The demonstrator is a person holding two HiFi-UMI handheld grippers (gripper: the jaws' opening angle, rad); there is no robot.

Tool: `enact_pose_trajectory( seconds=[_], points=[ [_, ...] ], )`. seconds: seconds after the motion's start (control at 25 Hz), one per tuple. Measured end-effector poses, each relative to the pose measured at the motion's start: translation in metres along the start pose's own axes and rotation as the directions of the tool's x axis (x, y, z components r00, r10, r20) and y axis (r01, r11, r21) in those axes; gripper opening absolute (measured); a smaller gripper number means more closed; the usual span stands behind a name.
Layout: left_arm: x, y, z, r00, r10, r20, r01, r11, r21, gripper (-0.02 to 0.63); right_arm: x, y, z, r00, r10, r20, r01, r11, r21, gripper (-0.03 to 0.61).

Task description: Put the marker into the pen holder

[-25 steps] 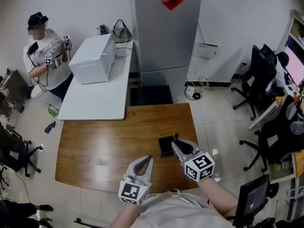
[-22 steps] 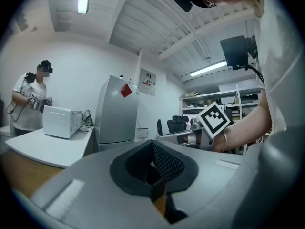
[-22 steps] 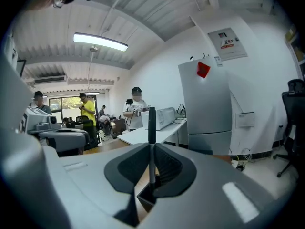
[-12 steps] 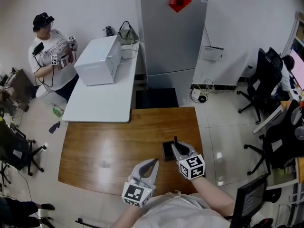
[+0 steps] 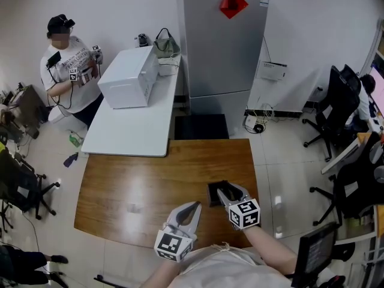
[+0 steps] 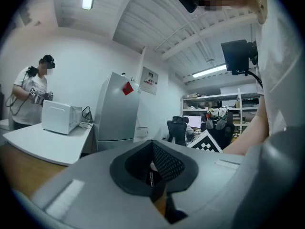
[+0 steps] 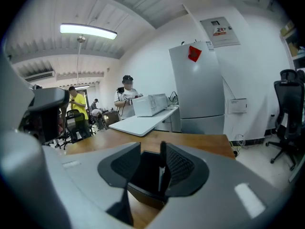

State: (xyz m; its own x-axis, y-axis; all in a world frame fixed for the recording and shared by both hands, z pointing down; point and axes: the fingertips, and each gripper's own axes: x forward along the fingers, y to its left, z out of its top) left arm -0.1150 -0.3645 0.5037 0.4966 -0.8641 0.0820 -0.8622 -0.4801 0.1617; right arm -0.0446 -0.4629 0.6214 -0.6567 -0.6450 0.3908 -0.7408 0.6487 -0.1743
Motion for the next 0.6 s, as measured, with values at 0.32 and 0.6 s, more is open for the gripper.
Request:
enact_pose_trajectory(
  seconds=[0.32,0.6],
  points=[
    [0.005,0.002,-0.001,1.000,-0.006,-0.004,0.006,1.000,-0.009,0.012,-0.022,0.004,0.030,0.999,0.012,0.046,-0.012,1.000,-0.004,0.183],
    [0.011,-0.010,0.005,0.998,-0.055,0.027,0.055,0.998,-0.008,0.012,-0.082,0.037,0.099,0.970,0.045,0.240,-0.024,0.996,-0.092,0.025]
  ],
)
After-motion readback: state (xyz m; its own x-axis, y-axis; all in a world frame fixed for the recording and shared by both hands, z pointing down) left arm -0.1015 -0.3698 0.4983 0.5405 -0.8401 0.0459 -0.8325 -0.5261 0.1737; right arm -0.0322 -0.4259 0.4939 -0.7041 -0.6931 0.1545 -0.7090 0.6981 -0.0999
